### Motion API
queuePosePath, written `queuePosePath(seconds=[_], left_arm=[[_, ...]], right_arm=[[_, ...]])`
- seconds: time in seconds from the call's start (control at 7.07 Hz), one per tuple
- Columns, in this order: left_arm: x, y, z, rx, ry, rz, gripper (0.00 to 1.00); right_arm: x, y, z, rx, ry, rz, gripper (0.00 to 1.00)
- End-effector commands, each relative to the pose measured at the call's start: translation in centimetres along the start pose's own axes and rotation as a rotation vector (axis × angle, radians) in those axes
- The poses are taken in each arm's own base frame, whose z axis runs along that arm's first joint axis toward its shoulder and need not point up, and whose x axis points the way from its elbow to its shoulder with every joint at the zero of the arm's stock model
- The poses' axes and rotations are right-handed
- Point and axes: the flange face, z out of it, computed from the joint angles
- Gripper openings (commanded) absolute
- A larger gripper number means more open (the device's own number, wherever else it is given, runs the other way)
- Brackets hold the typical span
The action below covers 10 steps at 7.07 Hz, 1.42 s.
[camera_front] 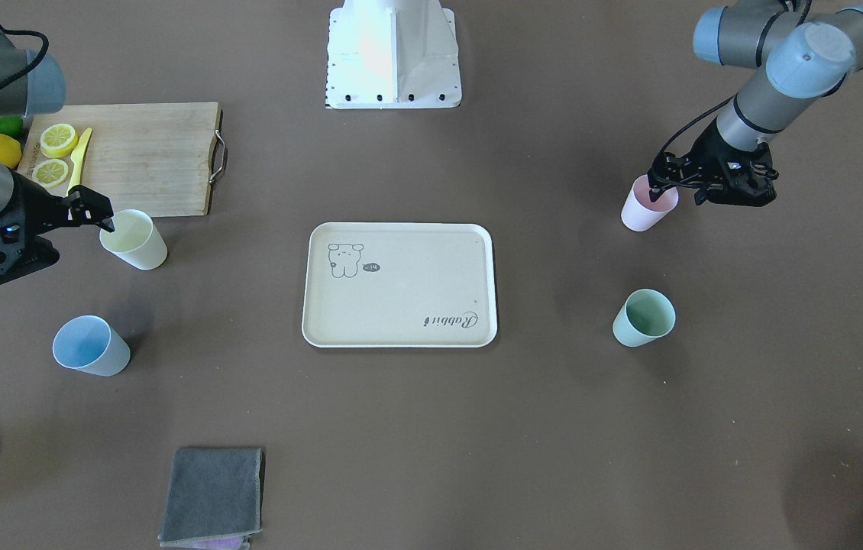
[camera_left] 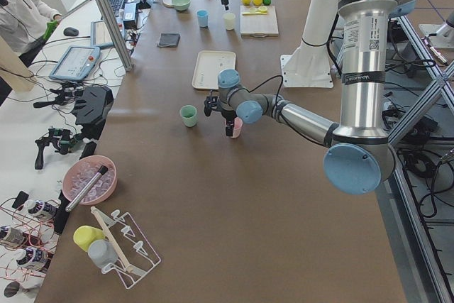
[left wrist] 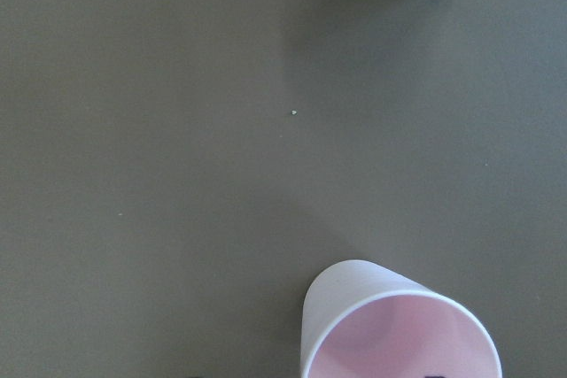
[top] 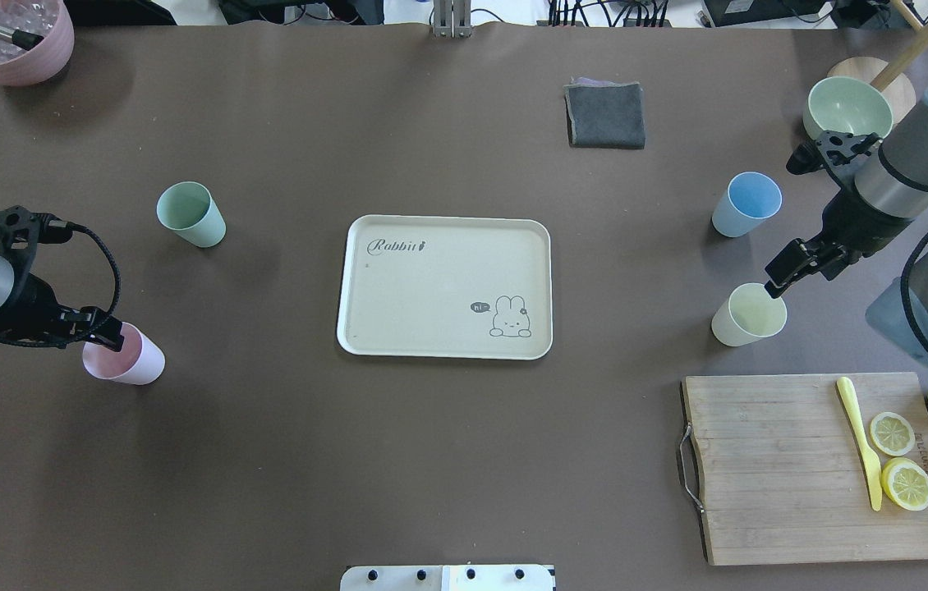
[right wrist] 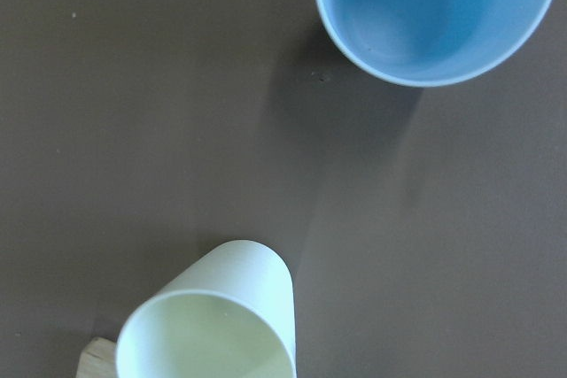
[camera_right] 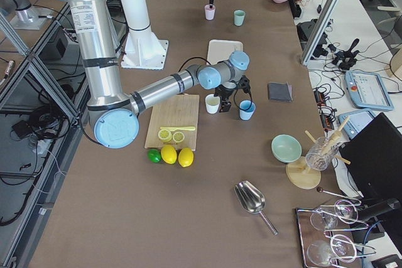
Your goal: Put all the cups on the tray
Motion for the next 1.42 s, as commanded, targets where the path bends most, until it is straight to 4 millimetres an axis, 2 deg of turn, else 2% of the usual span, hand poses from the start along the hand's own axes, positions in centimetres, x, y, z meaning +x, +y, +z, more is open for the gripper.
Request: queuePosePath(seconds=[0.0, 0.14, 0.28, 0.42, 0.57, 0.85, 0.99, 1.13, 1.27], left_arm=[[0.0, -0.1, 0.6, -0.002, -0.006, 0.001, 0.67], [0.3, 0.0, 0.7, -0.005, -0.004, -0.012, 0.45], [1.6, -0.5, 0.2, 0.008, 0.013, -0.042, 0.0], [2.4, -0.7, -0.4, 0.017, 0.024, -0.041, 0.0], [3.5, -1.0, -1.1, 0.027, 0.041, -0.046, 0.0], [8.9, -2.7, -3.9, 0.053, 0.102, -0.099, 0.0], [12.4, -4.3, -5.1, 0.064, 0.126, -0.126, 0.0], [18.3, -5.7, -5.5, 0.041, 0.129, -0.184, 0.0], [22.7, -5.2, -4.6, 0.031, 0.118, -0.205, 0.0]], right_arm=[[0.0, -1.4, 1.8, -0.029, 0.009, 0.006, 0.9], [0.6, -2.6, 3.1, -0.049, 0.021, 0.022, 0.79], [0.6, -2.6, 3.2, -0.052, 0.02, 0.022, 0.33], [0.5, -2.5, 3.2, -0.052, 0.019, 0.02, 0.0], [0.2, -2.5, 2.9, -0.045, 0.016, 0.015, 0.0], [-1.2, -2.4, 1.5, -0.02, 0.004, -0.009, 0.0], [-1.8, -2.6, 1.1, -0.014, -0.005, -0.016, 0.0], [-3.7, -3.5, -0.3, 0.011, -0.015, 0.014, 0.0], [-6.1, -4.7, -1.6, 0.036, -0.036, 0.065, 0.0]])
